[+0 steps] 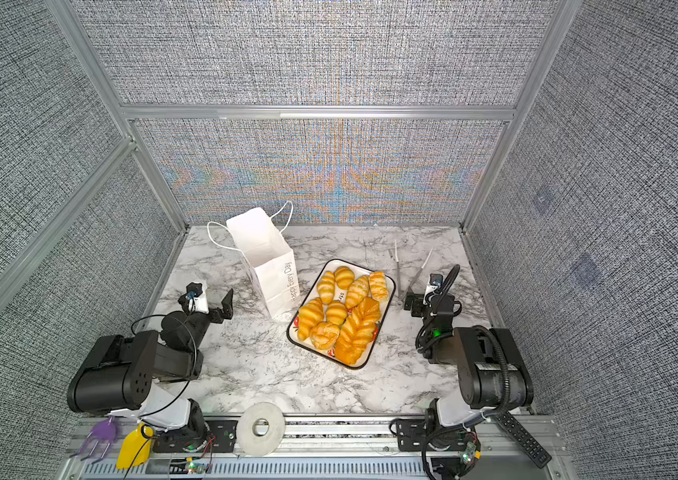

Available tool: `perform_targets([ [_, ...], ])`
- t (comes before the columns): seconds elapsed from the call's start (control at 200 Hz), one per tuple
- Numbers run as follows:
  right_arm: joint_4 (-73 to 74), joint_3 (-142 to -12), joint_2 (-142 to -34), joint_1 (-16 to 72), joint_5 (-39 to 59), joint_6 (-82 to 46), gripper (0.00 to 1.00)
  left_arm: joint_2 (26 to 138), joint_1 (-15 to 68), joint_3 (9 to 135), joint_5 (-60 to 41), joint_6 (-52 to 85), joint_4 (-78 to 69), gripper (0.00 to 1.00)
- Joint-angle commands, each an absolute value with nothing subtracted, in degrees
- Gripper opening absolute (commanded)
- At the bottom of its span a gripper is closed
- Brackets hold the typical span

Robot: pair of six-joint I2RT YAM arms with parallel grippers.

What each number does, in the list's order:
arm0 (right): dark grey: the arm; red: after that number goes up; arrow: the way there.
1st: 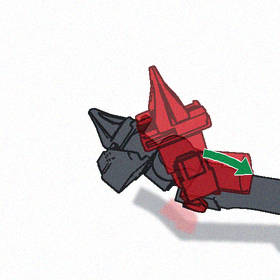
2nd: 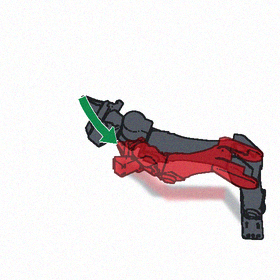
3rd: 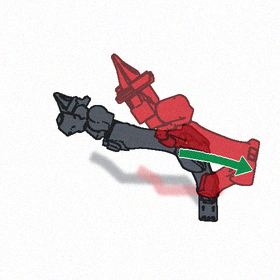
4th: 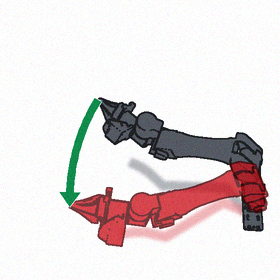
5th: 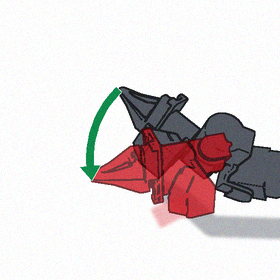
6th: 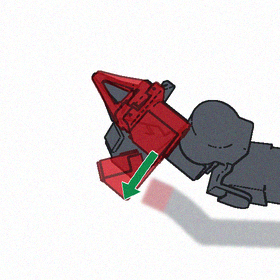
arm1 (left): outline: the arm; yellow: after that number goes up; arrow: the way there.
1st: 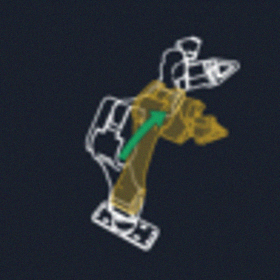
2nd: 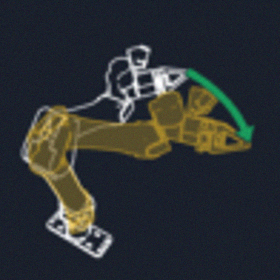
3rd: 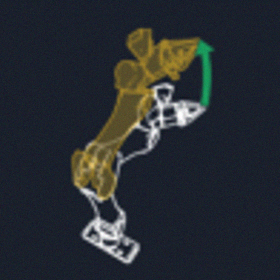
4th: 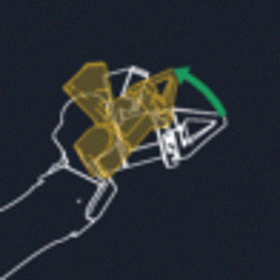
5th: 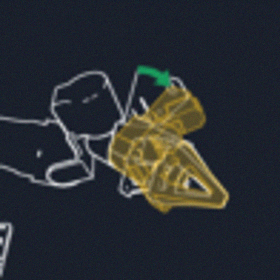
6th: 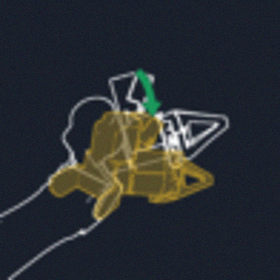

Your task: Place the fake bread into the paper bag

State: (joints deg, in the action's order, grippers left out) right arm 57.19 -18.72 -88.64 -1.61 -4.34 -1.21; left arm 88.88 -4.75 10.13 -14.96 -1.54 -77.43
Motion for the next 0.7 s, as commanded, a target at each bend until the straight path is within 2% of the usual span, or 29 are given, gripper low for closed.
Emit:
perform_targets([
  [0.0, 58.2, -18.8, -88.6, -1.6, -4.8, -1.1, 0.99, 88.8, -4.7, 10.0, -14.9, -1.7, -78.3, 0.99],
  [0.695, 58.3, -18.8, -88.6, -1.6, -4.8, -1.1, 0.99, 88.9, -4.7, 10.2, -15.0, -1.7, -78.1, 0.99],
])
